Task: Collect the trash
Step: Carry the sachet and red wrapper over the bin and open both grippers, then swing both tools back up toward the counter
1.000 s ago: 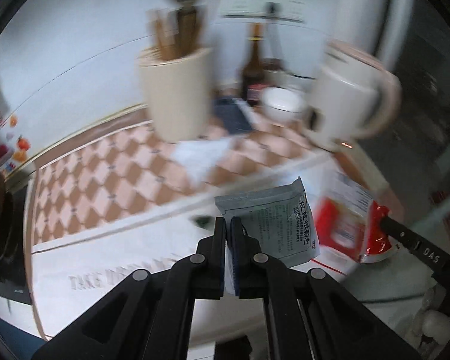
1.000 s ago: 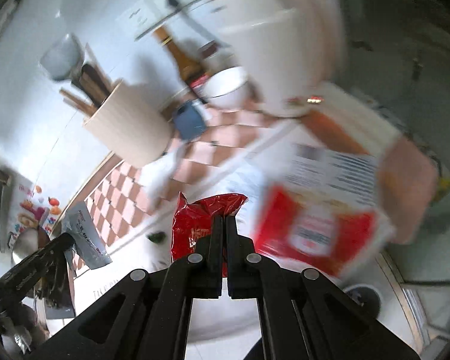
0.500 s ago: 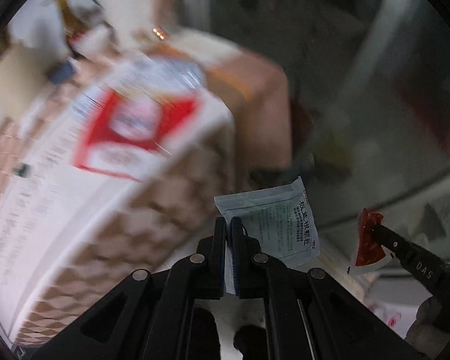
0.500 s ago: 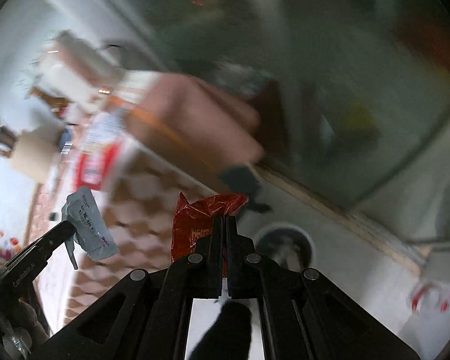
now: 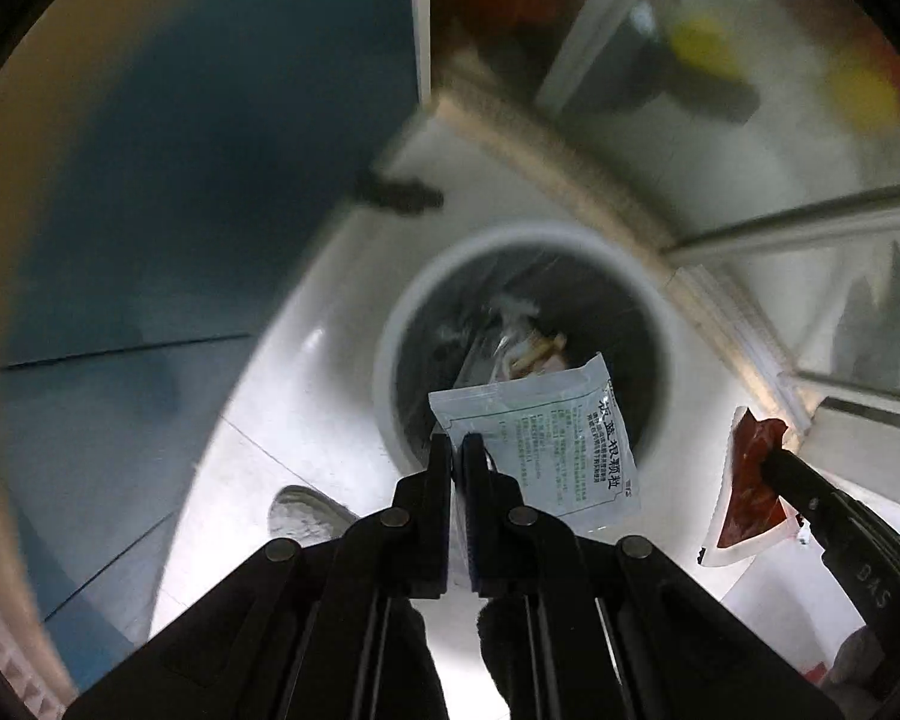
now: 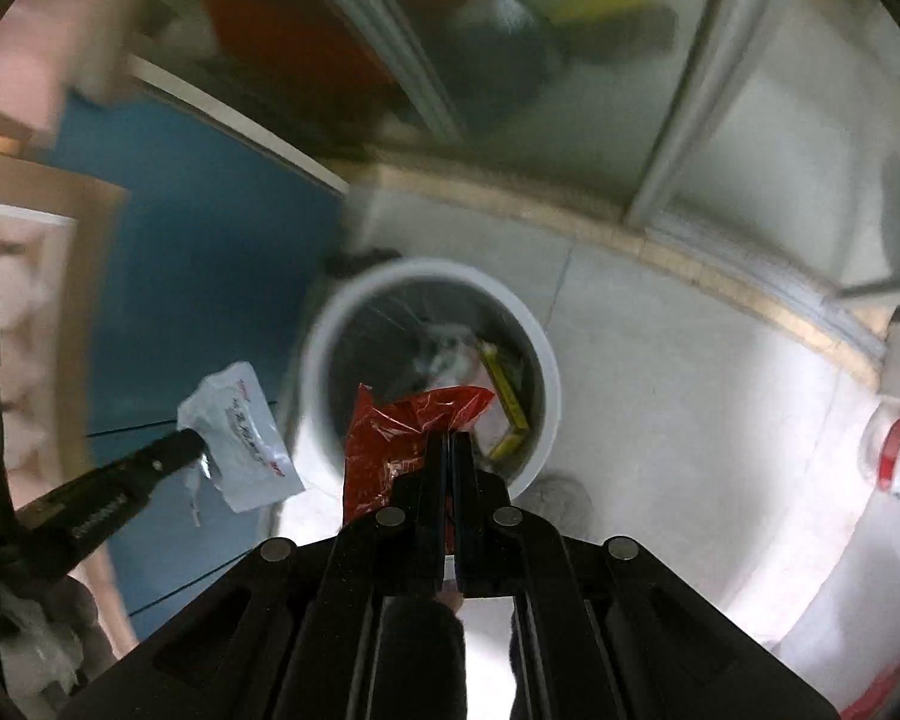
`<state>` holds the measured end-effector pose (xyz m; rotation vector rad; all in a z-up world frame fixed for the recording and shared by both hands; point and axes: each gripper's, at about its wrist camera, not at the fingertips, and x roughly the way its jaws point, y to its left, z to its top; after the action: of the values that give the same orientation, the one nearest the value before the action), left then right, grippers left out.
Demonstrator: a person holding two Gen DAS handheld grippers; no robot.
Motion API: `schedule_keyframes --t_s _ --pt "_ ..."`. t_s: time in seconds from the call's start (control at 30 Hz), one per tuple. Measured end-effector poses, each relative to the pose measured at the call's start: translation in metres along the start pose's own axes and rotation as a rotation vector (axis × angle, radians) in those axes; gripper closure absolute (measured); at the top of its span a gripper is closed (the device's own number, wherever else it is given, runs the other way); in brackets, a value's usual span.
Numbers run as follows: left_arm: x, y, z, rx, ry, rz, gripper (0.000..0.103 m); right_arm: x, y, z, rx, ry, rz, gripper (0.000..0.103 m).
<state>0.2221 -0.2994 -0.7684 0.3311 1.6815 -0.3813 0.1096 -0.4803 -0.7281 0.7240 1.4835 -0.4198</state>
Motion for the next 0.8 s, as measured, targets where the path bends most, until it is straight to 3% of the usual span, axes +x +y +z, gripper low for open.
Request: schedule_keyframes --t_s 0.17,0.5,0.57,0.6,0.63,0.67,0.73,0.8 --pt "0.064 -0.008 0.012 0.017 0.041 0.011 0.101 0.088 -0.019 0.007 0.009 0.03 -0.033 0.102" --pt "0.081 -0.02 0.021 0.072 0.048 0.055 0.093 0.135 -0.024 0.019 0.008 0.085 -0.066 0.1" --pt "0.076 -0.02 0.02 0.082 0.019 0.079 0.065 0.138 -0.026 0.021 0.013 0.108 -0.058 0.097" --pt "0.074 -0.019 0.019 0.085 0.008 0.089 0.029 0.137 -0.026 0.021 0.005 0.111 -0.067 0.091" --pt "0.071 -0.018 0.018 0.087 -0.006 0.101 0.01 0.135 -0.026 0.02 -0.012 0.112 -0.082 0.069" --pt "0.067 -0.017 0.016 0.091 -0.027 0.117 0.01 0.133 -0.025 0.019 -0.026 0.108 -0.097 0.042" --pt "0.062 -0.015 0.013 0.096 -0.037 0.136 0.006 0.127 -0.025 0.017 -0.056 0.098 -0.12 0.019" --pt "0.058 -0.011 0.008 0.095 -0.041 0.16 0.0 0.121 -0.025 0.013 -0.084 0.093 -0.141 0.018"
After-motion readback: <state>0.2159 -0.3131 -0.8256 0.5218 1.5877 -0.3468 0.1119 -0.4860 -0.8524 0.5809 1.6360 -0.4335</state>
